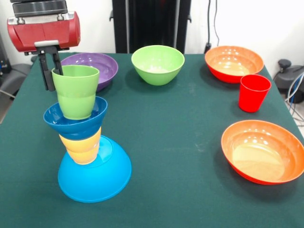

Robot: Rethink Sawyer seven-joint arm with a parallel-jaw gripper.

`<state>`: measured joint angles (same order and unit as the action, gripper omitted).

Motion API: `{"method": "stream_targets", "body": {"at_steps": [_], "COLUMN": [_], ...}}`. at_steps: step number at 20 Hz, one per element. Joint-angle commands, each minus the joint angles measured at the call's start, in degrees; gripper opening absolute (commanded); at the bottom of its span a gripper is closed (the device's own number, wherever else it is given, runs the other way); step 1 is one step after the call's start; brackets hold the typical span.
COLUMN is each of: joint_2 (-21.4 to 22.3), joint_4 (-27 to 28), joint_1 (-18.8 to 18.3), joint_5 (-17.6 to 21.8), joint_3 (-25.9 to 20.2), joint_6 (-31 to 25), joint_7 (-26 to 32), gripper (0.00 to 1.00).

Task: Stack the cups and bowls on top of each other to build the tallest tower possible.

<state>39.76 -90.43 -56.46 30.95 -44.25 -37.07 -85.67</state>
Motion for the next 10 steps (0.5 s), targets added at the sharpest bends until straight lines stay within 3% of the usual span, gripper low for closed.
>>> {"method": "stream_targets", "body": {"at_steps": [1, 10], "joint_2": [-1.54, -2.04], "joint_4": [-2.04, -3.19], "joint_1": [1.04, 0.02], "joint_5": [3.99, 4.21], "joint_3": [0.03, -1.19], "joint_6": [-1.35, 1.09], "joint_7": [8.83, 8.92], "gripper": [0.00, 0.00]}}
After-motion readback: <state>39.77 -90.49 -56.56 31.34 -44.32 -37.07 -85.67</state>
